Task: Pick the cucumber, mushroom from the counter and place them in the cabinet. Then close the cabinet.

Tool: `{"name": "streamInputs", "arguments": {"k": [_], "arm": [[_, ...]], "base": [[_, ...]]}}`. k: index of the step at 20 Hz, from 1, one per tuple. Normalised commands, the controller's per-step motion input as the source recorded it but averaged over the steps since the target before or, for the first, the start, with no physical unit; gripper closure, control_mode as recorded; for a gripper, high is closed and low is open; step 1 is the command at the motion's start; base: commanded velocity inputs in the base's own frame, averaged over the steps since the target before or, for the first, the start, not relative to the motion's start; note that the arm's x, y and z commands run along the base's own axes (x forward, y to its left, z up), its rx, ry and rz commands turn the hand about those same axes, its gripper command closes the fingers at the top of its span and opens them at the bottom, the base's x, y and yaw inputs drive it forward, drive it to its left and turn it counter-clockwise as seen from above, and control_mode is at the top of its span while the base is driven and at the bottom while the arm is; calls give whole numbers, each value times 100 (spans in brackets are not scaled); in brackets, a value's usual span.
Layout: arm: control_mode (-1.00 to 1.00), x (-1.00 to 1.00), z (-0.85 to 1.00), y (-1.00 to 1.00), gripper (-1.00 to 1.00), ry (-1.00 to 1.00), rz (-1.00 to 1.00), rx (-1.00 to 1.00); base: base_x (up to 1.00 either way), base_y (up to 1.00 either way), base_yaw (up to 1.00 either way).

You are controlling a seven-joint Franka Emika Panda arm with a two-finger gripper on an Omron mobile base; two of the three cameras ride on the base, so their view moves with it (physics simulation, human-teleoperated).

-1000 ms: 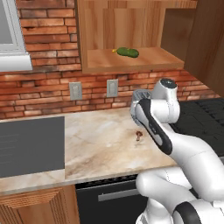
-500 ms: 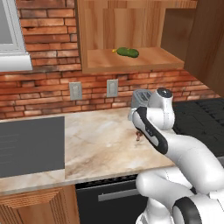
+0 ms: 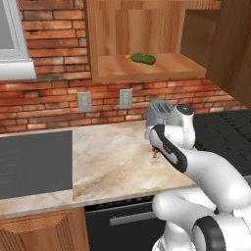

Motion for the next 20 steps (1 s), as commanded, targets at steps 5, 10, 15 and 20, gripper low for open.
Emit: {"name": "streamInputs", "arguments": {"k": [5, 10, 15, 20], "arm": [[-100, 7, -34, -18, -100, 0, 0, 0], [-100, 21, -35, -3, -100, 0, 0, 0], [-100, 38, -28, 0, -100, 0, 0, 0], [-100, 45, -18, -6, -100, 0, 0, 0]], "base": [[0, 0, 0], [0, 0, 0], [0, 0, 0], [0, 0, 0]]}}
